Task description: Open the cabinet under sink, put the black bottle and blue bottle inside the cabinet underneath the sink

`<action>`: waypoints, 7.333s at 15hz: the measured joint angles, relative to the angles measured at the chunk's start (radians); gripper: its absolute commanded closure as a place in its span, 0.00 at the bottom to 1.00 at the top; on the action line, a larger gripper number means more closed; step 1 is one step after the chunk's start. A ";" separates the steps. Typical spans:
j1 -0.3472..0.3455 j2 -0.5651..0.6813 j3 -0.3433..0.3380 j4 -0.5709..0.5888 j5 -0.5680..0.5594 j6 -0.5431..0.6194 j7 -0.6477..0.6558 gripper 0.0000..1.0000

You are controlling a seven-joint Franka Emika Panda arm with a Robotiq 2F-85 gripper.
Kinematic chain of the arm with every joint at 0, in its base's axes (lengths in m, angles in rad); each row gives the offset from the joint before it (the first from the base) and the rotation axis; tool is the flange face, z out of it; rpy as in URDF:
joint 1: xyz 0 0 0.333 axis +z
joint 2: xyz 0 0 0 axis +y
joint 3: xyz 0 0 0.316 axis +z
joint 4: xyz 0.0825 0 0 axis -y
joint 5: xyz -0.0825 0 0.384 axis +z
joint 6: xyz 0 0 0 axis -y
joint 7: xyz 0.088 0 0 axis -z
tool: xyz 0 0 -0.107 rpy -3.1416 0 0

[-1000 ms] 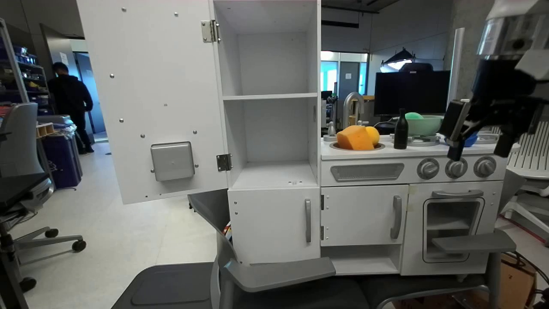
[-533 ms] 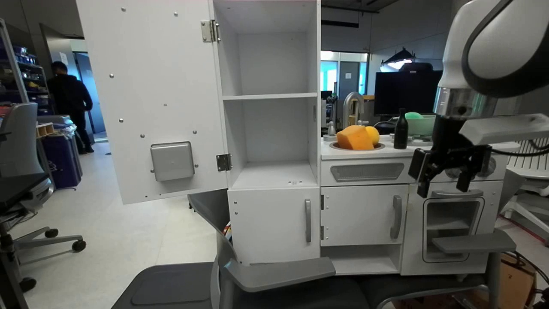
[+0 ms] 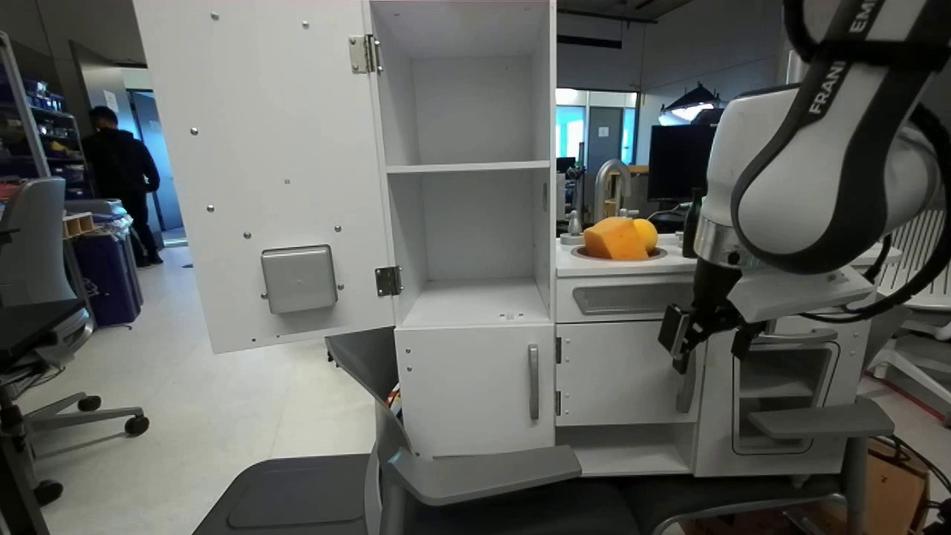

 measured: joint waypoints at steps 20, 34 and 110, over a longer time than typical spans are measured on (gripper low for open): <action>0.062 0.236 -0.068 0.192 0.154 0.149 -0.087 0.00; 0.071 0.248 -0.086 0.193 0.155 0.149 -0.114 0.99; -0.138 -0.231 0.023 0.126 -0.235 -0.184 -0.015 0.00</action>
